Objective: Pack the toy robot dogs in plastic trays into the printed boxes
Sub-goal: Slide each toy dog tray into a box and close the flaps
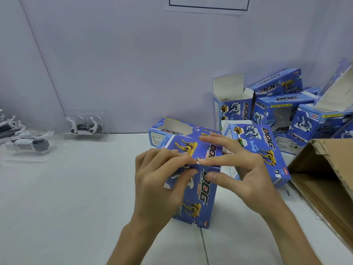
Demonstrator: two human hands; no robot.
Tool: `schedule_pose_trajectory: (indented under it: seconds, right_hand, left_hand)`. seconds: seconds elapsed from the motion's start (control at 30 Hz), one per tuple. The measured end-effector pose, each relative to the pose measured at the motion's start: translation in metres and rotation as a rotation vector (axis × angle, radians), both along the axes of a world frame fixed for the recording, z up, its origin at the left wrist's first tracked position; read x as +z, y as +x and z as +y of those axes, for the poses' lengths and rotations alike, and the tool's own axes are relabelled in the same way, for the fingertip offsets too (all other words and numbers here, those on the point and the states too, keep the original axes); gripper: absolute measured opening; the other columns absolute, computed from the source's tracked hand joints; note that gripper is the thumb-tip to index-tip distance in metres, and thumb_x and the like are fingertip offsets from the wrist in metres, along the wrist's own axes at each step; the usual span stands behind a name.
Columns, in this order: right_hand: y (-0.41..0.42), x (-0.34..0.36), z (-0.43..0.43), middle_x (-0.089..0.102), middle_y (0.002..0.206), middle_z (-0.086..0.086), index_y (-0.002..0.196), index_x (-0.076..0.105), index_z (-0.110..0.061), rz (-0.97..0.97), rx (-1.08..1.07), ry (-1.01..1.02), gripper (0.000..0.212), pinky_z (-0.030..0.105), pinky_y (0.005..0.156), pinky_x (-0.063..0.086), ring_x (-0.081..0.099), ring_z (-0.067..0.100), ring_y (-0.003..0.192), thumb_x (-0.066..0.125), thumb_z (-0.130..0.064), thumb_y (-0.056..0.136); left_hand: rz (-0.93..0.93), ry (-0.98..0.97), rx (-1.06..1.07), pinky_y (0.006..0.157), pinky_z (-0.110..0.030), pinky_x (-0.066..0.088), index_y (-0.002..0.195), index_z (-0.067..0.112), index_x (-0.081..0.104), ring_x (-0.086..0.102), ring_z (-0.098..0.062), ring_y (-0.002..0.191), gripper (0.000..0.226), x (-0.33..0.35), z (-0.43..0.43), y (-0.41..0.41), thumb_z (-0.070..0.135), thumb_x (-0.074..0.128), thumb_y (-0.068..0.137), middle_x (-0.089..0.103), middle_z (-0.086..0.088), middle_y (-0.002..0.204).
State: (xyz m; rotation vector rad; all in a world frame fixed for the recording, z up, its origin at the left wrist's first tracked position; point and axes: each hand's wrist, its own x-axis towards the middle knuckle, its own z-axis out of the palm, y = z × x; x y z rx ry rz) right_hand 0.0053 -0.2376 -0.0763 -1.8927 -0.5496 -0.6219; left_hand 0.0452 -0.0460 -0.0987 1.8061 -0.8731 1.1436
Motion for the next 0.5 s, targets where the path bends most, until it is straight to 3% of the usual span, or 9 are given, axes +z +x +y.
schedule_pose_trajectory:
  seconds: [0.07, 0.13, 0.23, 0.33, 0.43, 0.5]
  right_hand:
    - [0.002, -0.002, -0.001, 0.057, 0.141, -0.008, 0.105, 0.076, -0.032, 0.019, -0.039, 0.024, 0.032, 0.049, 0.108, 0.042, 0.044, 0.016, 0.139, 0.073, -0.013, 0.079]
    - [0.004, -0.004, 0.0, 0.057, 0.139, -0.006, 0.103, 0.078, -0.028, 0.069, 0.005, 0.125, 0.026, 0.043, 0.098, 0.052, 0.046, 0.016, 0.138, 0.071, -0.013, 0.083]
    - [0.004, -0.005, 0.003, 0.061, 0.134, -0.005, 0.096, 0.08, -0.02, 0.145, 0.068, 0.326, 0.021, 0.037, 0.087, 0.058, 0.049, 0.014, 0.135, 0.065, -0.011, 0.084]
    - [0.005, -0.007, 0.015, 0.061, 0.135, -0.006, 0.087, 0.079, -0.024, 0.183, 0.032, 0.442, 0.016, 0.043, 0.092, 0.056, 0.052, 0.014, 0.133, 0.07, -0.033, 0.078]
    - [0.009, -0.009, 0.031, 0.062, 0.134, 0.003, 0.103, 0.071, -0.019, 0.275, 0.005, 0.647, 0.035, 0.035, 0.084, 0.058, 0.065, 0.021, 0.117, 0.078, -0.035, 0.072]
    - [0.012, -0.009, 0.038, 0.065, 0.131, 0.008, 0.119, 0.065, -0.022, 0.362, 0.032, 0.714, 0.043, 0.031, 0.077, 0.058, 0.069, 0.028, 0.108, 0.071, -0.032, 0.077]
  left_hand:
    - [-0.044, -0.016, 0.019, 0.096, -0.016, 0.034, 0.097, 0.02, 0.075, 0.059, -0.007, 0.1, 0.018, -0.003, 0.0, -0.001, 0.033, 0.067, 0.089, 0.072, 0.005, 0.099]
    - [-0.038, -0.067, 0.034, 0.098, -0.02, 0.037, 0.105, 0.023, 0.067, 0.058, -0.008, 0.107, 0.018, -0.005, 0.002, -0.002, 0.033, 0.067, 0.09, 0.069, 0.002, 0.108]
    - [0.168, -0.159, -0.034, 0.101, -0.021, 0.04, 0.114, 0.024, 0.064, 0.052, -0.008, 0.123, 0.034, -0.001, 0.008, 0.001, 0.037, 0.073, 0.084, 0.055, -0.007, 0.13]
    - [0.315, -0.199, -0.204, 0.094, -0.013, 0.045, 0.105, 0.017, 0.07, 0.052, -0.008, 0.126, 0.029, 0.003, 0.011, 0.001, 0.032, 0.078, 0.081, 0.055, -0.007, 0.131]
    - [0.34, -0.26, -0.239, 0.093, -0.04, 0.053, 0.095, 0.026, 0.075, 0.053, -0.028, 0.126, 0.018, -0.001, 0.004, -0.004, 0.04, 0.074, 0.083, 0.057, 0.0, 0.126]
    - [0.421, -0.357, -0.296, 0.084, -0.052, 0.057, 0.092, 0.03, 0.073, 0.05, -0.032, 0.128, 0.018, 0.001, 0.001, -0.007, 0.043, 0.071, 0.081, 0.056, 0.007, 0.124]
